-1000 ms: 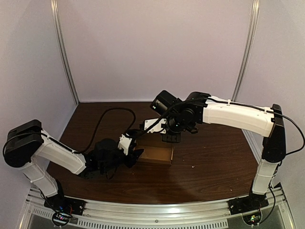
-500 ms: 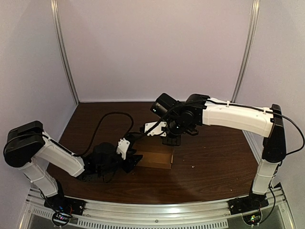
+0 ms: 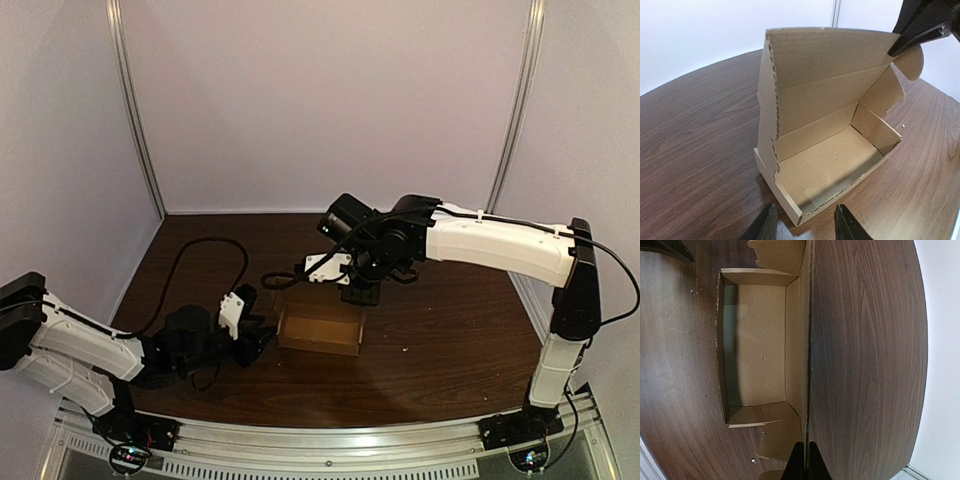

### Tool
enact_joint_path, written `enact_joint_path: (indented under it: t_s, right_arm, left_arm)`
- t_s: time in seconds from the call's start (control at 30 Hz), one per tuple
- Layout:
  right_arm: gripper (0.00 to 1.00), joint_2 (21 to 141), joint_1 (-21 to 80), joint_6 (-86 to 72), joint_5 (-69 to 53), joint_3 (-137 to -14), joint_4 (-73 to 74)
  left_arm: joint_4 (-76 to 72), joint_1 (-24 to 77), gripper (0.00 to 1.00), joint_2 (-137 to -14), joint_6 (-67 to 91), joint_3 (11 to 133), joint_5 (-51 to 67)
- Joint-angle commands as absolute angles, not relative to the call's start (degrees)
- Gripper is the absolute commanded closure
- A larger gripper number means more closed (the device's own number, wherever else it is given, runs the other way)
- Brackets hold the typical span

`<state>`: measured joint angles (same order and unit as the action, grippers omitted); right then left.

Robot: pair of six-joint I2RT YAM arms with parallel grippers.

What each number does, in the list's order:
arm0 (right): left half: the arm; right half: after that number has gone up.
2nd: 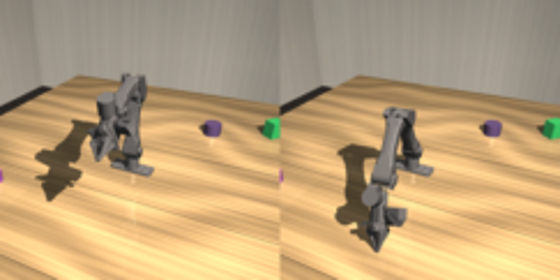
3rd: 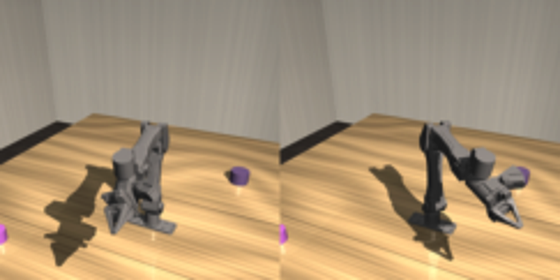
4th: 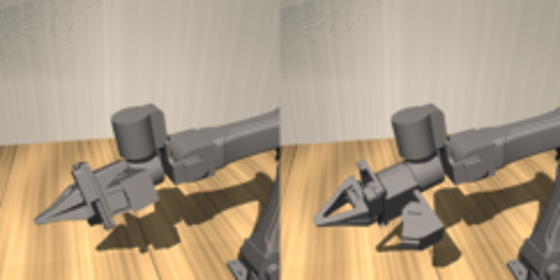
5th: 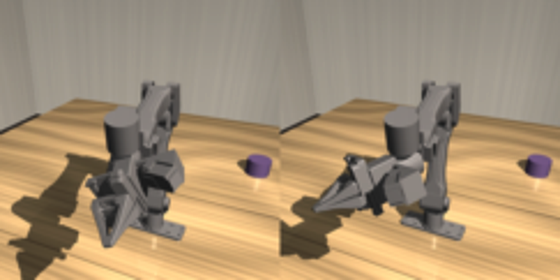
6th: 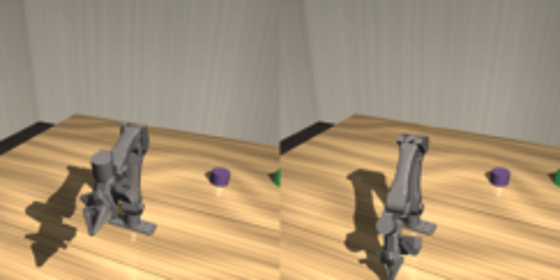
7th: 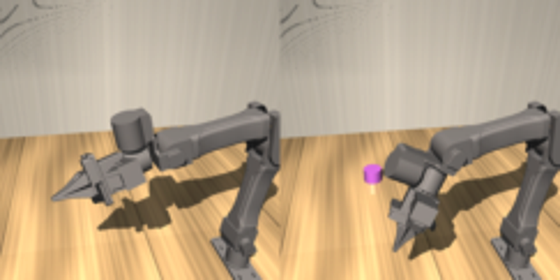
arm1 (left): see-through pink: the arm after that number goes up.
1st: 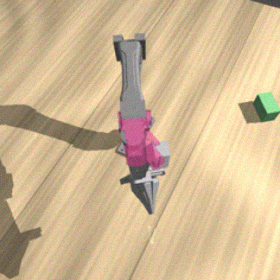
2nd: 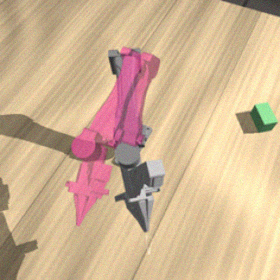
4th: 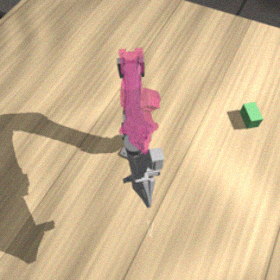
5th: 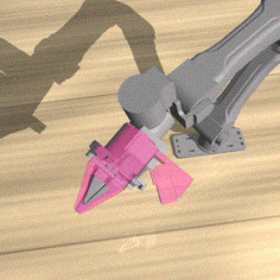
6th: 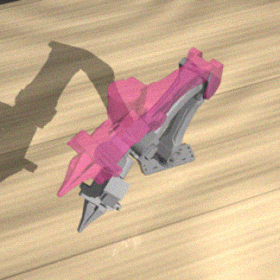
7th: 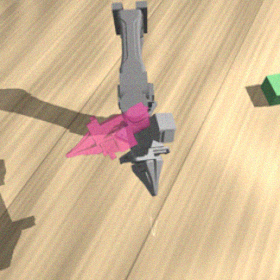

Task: Fold the paper box

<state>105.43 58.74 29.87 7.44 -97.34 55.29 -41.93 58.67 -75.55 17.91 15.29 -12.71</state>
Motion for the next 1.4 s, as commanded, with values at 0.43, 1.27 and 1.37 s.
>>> enact_joint_path:
  t_s: [0.43, 1.27, 1.37]
  right_arm:
    - [0.96, 107.6, 58.6, 27.2, 6.3, -99.5, 58.7]
    - [0.93, 107.9, 58.6, 26.9, 6.2, -100.1, 58.9]
    - [0.92, 107.8, 58.7, 26.7, 6.2, -100.1, 58.9]
  left_arm:
    - [-28.7, 67.9, 0.60, -76.6, 14.0, 26.0, -38.1]
    - [-42.5, 64.0, 0.57, -91.5, 8.6, 30.0, -38.1]
    - [-43.5, 63.8, 0.59, -93.0, 7.4, 30.9, -36.5]
